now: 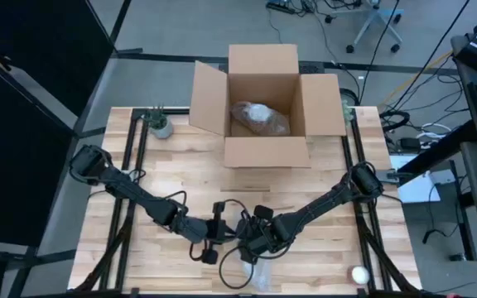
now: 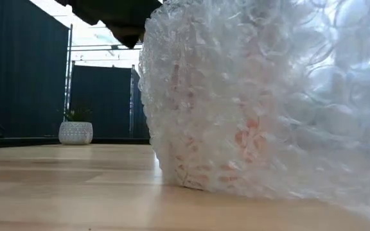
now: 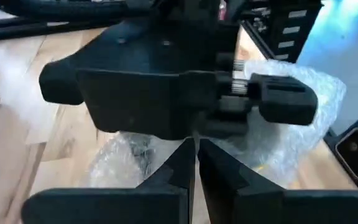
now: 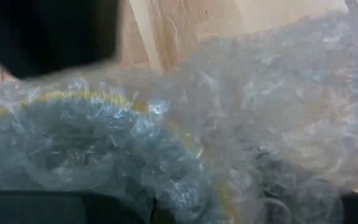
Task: Wrap mug
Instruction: Wrap the orange patterned mug with the transparent bubble wrap
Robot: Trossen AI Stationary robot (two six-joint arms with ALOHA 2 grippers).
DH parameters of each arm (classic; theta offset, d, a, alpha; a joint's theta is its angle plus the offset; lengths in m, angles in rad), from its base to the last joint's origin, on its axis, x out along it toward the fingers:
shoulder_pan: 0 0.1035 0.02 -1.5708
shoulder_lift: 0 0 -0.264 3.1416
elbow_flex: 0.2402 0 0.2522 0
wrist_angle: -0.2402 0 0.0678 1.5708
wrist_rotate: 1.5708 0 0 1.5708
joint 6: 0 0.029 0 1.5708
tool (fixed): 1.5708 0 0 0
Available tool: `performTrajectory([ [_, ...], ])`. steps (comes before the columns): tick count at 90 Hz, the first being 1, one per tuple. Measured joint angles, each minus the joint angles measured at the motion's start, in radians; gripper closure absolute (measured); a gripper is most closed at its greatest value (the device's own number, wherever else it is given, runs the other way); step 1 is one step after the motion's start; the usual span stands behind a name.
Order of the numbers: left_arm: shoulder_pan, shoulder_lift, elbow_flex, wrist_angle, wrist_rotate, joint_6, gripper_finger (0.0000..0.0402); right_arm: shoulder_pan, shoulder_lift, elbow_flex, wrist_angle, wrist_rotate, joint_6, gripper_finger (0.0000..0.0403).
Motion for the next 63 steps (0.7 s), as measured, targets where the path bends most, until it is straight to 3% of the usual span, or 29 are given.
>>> performTrajectory([
  [13, 0.0, 0.011, 0.0, 0.022, 0.039, -0.023, 0.0392, 0.0, 0.0, 0.0, 0.001, -0.002, -0.002, 0.0216],
  [42, 0.013, 0.158, 0.006, 0.128, 0.032, -0.047, 0.0392, 0.0, -0.003, 0.002, -0.006, -0.013, -0.019, 0.0216],
  [63, 0.018, 0.162, 0.005, 0.129, 0.038, -0.042, 0.0392, 0.005, -0.009, 0.097, -0.099, -0.063, -0.081, 0.0216],
])
